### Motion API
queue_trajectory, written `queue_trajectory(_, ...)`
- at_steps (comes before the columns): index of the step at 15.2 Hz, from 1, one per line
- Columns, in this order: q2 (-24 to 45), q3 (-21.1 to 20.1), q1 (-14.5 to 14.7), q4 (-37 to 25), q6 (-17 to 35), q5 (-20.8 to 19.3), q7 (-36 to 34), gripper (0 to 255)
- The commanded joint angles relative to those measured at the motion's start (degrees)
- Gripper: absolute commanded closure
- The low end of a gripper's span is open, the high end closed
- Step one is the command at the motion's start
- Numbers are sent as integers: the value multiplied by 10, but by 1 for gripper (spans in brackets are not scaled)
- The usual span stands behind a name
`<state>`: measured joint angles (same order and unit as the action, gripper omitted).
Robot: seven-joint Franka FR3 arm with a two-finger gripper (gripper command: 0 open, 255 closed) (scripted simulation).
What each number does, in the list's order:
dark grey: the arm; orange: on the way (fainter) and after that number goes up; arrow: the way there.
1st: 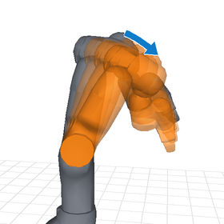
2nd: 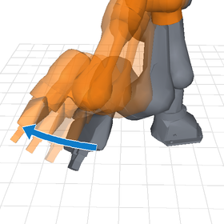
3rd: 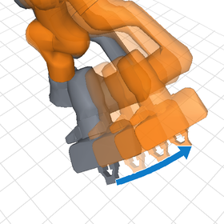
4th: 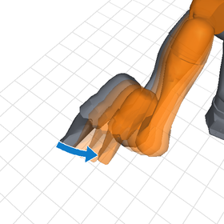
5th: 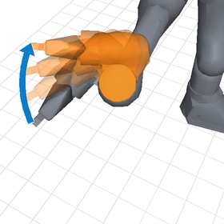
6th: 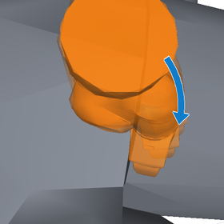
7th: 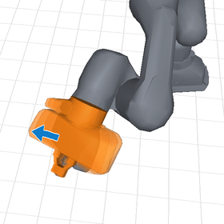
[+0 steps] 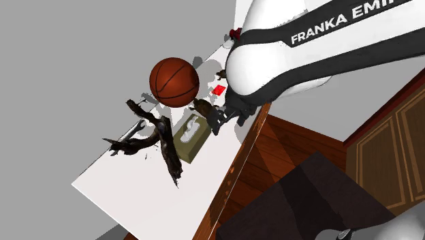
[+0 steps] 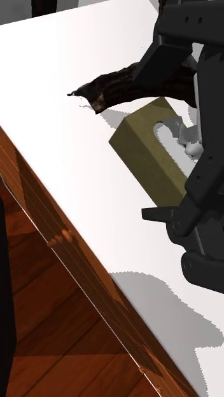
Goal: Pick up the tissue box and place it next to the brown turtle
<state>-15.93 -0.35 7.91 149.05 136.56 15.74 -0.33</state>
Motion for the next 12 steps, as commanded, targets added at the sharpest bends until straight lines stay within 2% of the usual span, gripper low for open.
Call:
queue_trajectory(1, 46, 2, 14, -17, 44, 34, 21, 0)
queue_trajectory(6, 157, 4, 42, -73, 128, 146, 104, 0)
queue_trajectory(10, 244, -14, 46, -136, 171, 247, 184, 0)
queue_trajectory(12, 261, -20, 44, -147, 181, 263, 197, 0)
